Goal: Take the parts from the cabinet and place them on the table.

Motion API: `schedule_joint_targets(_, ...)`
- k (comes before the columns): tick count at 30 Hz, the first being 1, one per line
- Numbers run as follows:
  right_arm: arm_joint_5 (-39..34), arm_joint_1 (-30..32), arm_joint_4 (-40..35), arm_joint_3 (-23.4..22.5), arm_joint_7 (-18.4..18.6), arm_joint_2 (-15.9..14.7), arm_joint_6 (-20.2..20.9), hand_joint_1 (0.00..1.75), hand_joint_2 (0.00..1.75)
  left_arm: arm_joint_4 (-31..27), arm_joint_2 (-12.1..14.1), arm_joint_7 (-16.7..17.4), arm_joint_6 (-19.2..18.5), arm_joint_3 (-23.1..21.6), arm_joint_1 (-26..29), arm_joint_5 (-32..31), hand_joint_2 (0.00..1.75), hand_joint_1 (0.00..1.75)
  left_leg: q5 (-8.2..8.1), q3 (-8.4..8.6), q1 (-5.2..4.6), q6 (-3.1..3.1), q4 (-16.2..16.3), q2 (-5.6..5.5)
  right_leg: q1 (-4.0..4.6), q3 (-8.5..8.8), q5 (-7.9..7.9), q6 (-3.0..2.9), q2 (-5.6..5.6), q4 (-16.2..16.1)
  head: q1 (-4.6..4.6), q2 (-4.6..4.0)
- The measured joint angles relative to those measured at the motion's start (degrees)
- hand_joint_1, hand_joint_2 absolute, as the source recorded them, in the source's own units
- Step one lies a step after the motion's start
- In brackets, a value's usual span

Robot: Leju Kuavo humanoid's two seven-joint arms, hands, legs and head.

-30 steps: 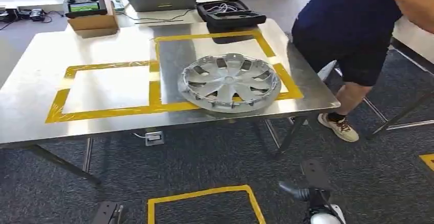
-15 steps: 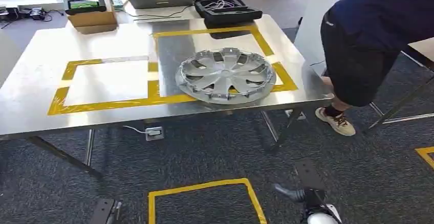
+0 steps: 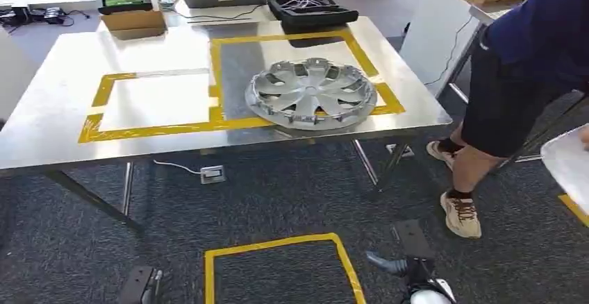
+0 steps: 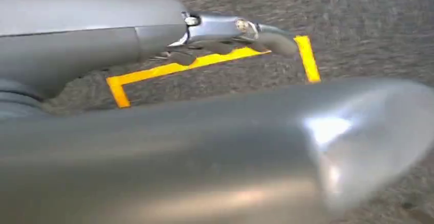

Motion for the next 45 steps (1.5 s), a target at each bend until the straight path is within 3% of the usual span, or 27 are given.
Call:
schedule_joint_targets(1,-0.2,0.0,0.0,0.2,0.0,-0.2,-0.2,0.00,1.75,0.0,0.0,0.0,0.0,0.0,-0.1,0.0,0.00,0.00,0.46,-0.46,0.12,0.51,-0.1,0.21,-0.15,-0.43,-1.06,0.31,0.00,0.8,0.02,0.02)
schedule_joint_targets(4,-0.9,0.1,0.0,0.6,0.2,-0.3,-0.5,0.00,1.75,-0.1,-0.1,0.0,0.1,0.0,0.0,0.0,0.00,0.00,1.73,-2.26,-0.06,1.23,0.0,0.36,-0.17,-5.23,-9.90,0.98,-0.01,13.1,0.00,0.00)
schedule_joint_targets(6,-1.2,0.3,0.0,0.9,0.2,-0.6,-0.9,0.00,1.75,-0.1,-0.1,0.0,0.2,-0.2,0.1,0.0,0.00,0.00,2.50,-3.41,-0.23,1.24,0.2,0.38,-0.16,-6.42,-11.39,0.96,-0.01,18.2,0.00,0.00)
schedule_joint_targets(8,-1.4,0.5,0.0,1.2,0.2,-0.8,-1.1,0.00,1.75,-0.1,-0.1,-0.1,0.2,-0.2,0.1,0.0,0.00,0.00,3.07,-4.05,-0.36,1.13,0.4,0.38,-0.06,-2.10,-8.45,0.59,-0.02,12.8,0.02,0.00)
schedule_joint_targets(9,-1.5,0.5,0.0,1.3,0.2,-0.9,-1.2,0.00,1.75,-0.1,-0.1,-0.2,0.2,-0.3,0.1,0.0,0.00,0.00,3.32,-4.39,-0.41,1.02,0.5,0.37,0.05,2.01,-6.33,0.24,-0.02,6.5,0.00,0.02)
schedule_joint_targets(10,-1.5,0.4,0.0,1.4,0.2,-0.9,-1.2,0.00,1.75,-0.1,-0.2,-0.2,0.2,-0.3,0.1,0.0,0.00,0.00,3.54,-4.54,-0.42,0.84,0.6,0.37,0.24,5.90,-5.37,-0.27,-0.02,0.6,0.00,0.00)
schedule_joint_targets(11,-1.5,0.4,0.0,1.5,0.2,-1.1,-1.2,0.00,1.75,-0.1,-0.3,-0.2,0.3,-0.3,0.1,0.0,0.00,0.00,3.85,-4.71,-0.51,0.44,0.6,0.40,0.46,6.45,-6.07,-0.69,-0.08,-0.3,-0.06,0.02)
schedule_joint_targets(12,-1.5,0.6,-0.1,1.6,0.1,-1.1,-1.3,0.00,1.75,-0.1,-0.3,-0.2,0.3,-0.3,0.1,0.0,0.00,0.00,4.11,-4.63,-0.41,0.07,0.5,0.35,0.85,5.92,-4.77,-0.88,-0.05,-0.1,0.02,0.00)
schedule_joint_targets(14,-1.7,0.6,-0.1,1.6,0.2,-1.2,-1.4,0.00,1.75,-0.1,-0.5,-0.2,0.3,-0.3,0.1,0.0,0.00,0.00,4.67,-4.82,-0.37,-0.59,0.4,0.36,1.00,5.69,-5.04,-1.54,-0.01,-0.6,0.07,0.00)
schedule_joint_targets(16,-1.8,0.6,-0.1,1.8,0.2,-1.3,-1.6,0.00,1.75,-0.1,-0.3,-0.3,0.3,-0.3,0.2,0.1,0.00,0.00,4.36,-5.27,-0.39,-1.24,0.9,0.21,0.25,5.27,-3.83,-2.38,-0.15,-1.5,0.07,0.00)
schedule_joint_targets(17,-1.8,0.6,-0.1,1.8,0.2,-1.3,-1.7,0.00,1.75,-0.1,-0.3,-0.3,0.3,-0.3,0.2,0.1,0.00,0.00,2.31,-5.96,-0.43,-1.49,2.4,0.16,0.21,4.84,-3.45,-2.83,-0.08,-1.5,0.02,0.02)
schedule_joint_targets(18,-1.9,0.6,-0.2,1.9,0.2,-1.3,-1.7,0.00,1.75,-0.1,-0.3,-0.3,0.3,-0.3,0.2,0.1,0.00,0.00,-1.18,-7.44,-0.22,-1.80,6.6,0.18,0.21,4.22,-2.98,-2.96,-0.11,-1.5,0.02,0.00)
schedule_joint_targets(20,-1.9,0.8,-0.2,2.2,0.2,-1.3,-1.8,0.00,1.75,-0.1,-0.3,-0.3,0.3,-0.3,0.2,0.1,0.00,0.00,-5.87,-10.18,0.01,-2.28,15.2,0.18,0.23,3.10,-2.31,-2.93,-0.20,-1.3,0.02,0.00)
schedule_joint_targets(21,-1.9,0.8,-0.2,2.2,0.2,-1.3,-1.9,0.00,1.75,-0.1,-0.3,-0.3,0.3,-0.3,0.2,0.1,0.00,0.00,-6.43,-10.56,0.11,-2.46,17.5,0.19,0.21,2.49,-1.99,-2.88,-0.25,-1.1,0.02,0.00)
schedule_joint_targets(23,-2.0,0.9,-0.2,2.3,0.2,-1.3,-1.9,0.00,1.75,-0.1,-0.3,-0.3,0.3,-0.4,0.2,0.1,0.00,0.00,-3.92,-7.25,0.34,-2.64,13.7,0.21,0.11,1.35,-1.55,-2.58,-0.27,-0.5,0.02,0.00)
schedule_joint_targets(25,-2.0,0.9,-0.2,2.4,0.2,-1.4,-1.9,0.00,1.75,-0.2,-0.2,-0.3,0.3,-0.4,0.1,0.1,0.00,0.00,-0.17,-0.65,0.50,-2.64,3.7,0.23,-0.09,0.36,-1.32,-2.20,-0.25,0.3,0.02,0.00)
schedule_joint_targets(26,-2.0,0.9,-0.2,2.4,0.2,-1.4,-1.9,0.00,1.75,-0.2,-0.2,-0.3,0.3,-0.4,0.0,0.1,0.00,0.00,-2.00,0.91,0.41,-2.28,0.5,0.21,-0.15,0.06,-1.06,-1.80,-0.27,0.6,0.02,0.02)
schedule_joint_targets(27,-2.0,0.9,-0.3,2.4,0.2,-1.4,-1.9,0.00,1.75,-0.2,-0.2,-0.3,0.3,-0.4,0.0,0.1,0.00,0.00,-0.56,0.56,-0.02,-1.81,1.2,-0.05,-0.03,-0.05,-0.80,-1.37,-0.21,0.5,0.02,0.02)
schedule_joint_targets(31,-2.0,0.9,-0.5,2.5,0.2,-1.5,-1.9,0.00,1.75,-0.2,-0.2,-0.3,0.3,-0.4,0.1,0.1,0.00,0.00,-0.02,-0.67,-0.06,0.04,0.7,-0.01,-0.02,-0.24,0.27,0.07,-0.13,0.3,0.04,0.00)
schedule_joint_targets(32,-2.1,1.0,-0.5,2.5,0.2,-1.6,-1.9,0.00,1.75,-0.2,-0.2,-0.3,0.3,-0.4,0.0,0.1,0.00,0.00,0.50,-1.04,0.16,0.53,0.5,0.16,-0.15,-0.72,-0.60,0.37,-0.12,1.1,0.07,0.00)
schedule_joint_targets(33,-2.1,1.0,-0.5,2.5,0.2,-1.6,-1.9,0.00,1.75,-0.2,-0.2,-0.3,0.3,-0.4,0.0,0.1,0.00,0.00,0.91,-1.53,0.16,0.89,0.5,0.16,-0.14,-1.79,-3.12,0.58,-0.15,3.6,0.09,0.00)
schedule_joint_targets(36,-2.1,1.1,-0.6,2.5,0.2,-1.8,-1.9,0.00,1.75,-0.2,-0.3,-0.3,0.3,-0.4,0.2,0.1,0.00,0.00,2.23,-3.38,-0.08,1.20,0.7,0.25,-0.07,-6.72,-10.80,0.91,-0.14,17.0,0.11,0.00)
schedule_joint_targets(37,-2.1,1.3,-0.6,2.5,0.2,-1.9,-2.1,0.00,1.75,-0.2,-0.3,-0.3,0.3,-0.4,0.2,0.1,0.00,0.00,2.66,-3.94,-0.20,1.21,0.7,0.25,-0.07,-6.74,-11.15,0.79,-0.14,18.4,0.13,0.02)
schedule_joint_targets(38,-2.1,1.5,-0.9,2.5,0.3,-1.9,-2.2,0.00,1.75,-0.2,-0.3,-0.3,0.3,-0.5,0.2,0.2,0.00,0.00,3.00,-4.34,-0.29,1.18,0.7,0.25,-0.03,-5.29,-10.26,0.60,-0.14,16.9,0.11,0.00)
schedule_joint_targets(41,-2.2,1.7,-1.8,2.5,0.4,-2.1,-2.2,0.00,1.75,-0.3,-0.4,-0.2,0.4,-0.9,0.1,0.2,0.00,0.00,3.86,-4.88,-0.46,0.89,0.8,0.23,0.45,4.71,-5.07,-0.69,-0.14,1.8,0.13,0.00)
schedule_joint_targets(42,-2.3,1.7,-2.1,2.5,0.5,-2.2,-2.2,0.00,1.75,-0.4,-0.6,-0.2,0.3,-0.9,0.1,0.2,0.00,0.00,4.15,-5.04,-0.77,0.56,0.8,0.28,0.86,5.76,-5.85,-1.01,-0.27,-0.6,0.09,0.00)
schedule_joint_targets(45,-2.3,1.8,-2.4,2.5,0.8,-2.3,-2.3,0.00,1.75,-0.5,-0.6,-0.2,0.4,-1.3,0.0,0.3,0.00,0.00,4.89,-5.20,-0.39,-0.54,0.5,0.38,1.22,5.07,-4.84,-1.81,-0.29,-0.6,0.13,0.00)
